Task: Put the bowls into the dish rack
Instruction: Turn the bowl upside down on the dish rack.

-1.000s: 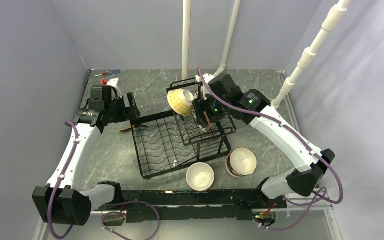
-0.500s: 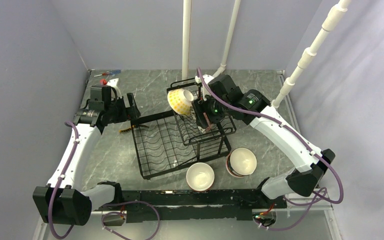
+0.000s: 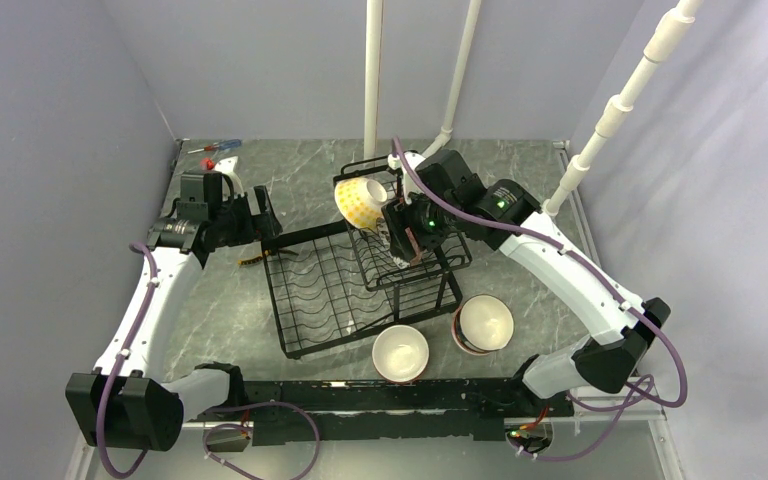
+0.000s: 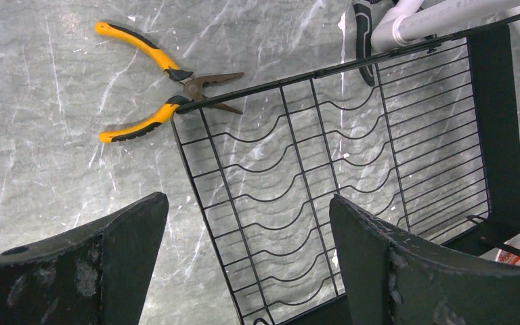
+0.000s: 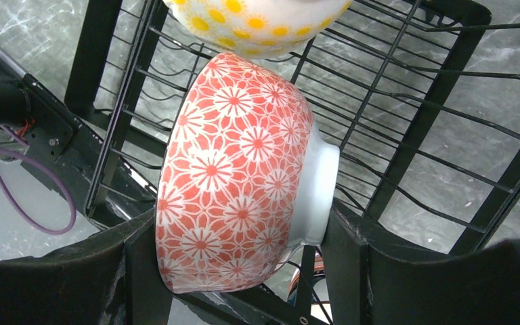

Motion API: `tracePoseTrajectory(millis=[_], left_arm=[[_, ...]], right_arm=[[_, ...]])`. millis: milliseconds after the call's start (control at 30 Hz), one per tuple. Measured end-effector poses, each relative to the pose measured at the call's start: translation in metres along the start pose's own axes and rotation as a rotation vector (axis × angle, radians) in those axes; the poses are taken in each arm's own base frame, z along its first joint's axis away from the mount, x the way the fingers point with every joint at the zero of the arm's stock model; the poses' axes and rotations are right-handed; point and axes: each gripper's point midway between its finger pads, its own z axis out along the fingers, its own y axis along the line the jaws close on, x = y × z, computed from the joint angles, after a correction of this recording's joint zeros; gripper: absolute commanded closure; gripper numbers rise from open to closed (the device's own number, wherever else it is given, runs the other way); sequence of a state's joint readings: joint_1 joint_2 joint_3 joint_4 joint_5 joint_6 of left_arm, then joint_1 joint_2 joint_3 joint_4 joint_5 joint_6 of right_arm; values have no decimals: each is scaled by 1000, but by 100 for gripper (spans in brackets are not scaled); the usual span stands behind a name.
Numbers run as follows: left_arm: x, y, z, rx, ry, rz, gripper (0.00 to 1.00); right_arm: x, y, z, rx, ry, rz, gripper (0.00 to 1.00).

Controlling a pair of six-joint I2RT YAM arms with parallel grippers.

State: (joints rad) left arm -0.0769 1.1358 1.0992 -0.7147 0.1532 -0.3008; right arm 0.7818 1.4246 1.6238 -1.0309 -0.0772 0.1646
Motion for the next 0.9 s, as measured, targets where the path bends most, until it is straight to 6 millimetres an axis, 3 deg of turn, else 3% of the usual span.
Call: tracePoseTrajectory(millis=[300,900], left_arm=[[0,0,0,0,0,0,6],[1,0,-2,2,-5,1,6]], right_arm=[[-2,11,-8,-60,-18,1,19],[-11,24,-13,-139,-58,-2,18]])
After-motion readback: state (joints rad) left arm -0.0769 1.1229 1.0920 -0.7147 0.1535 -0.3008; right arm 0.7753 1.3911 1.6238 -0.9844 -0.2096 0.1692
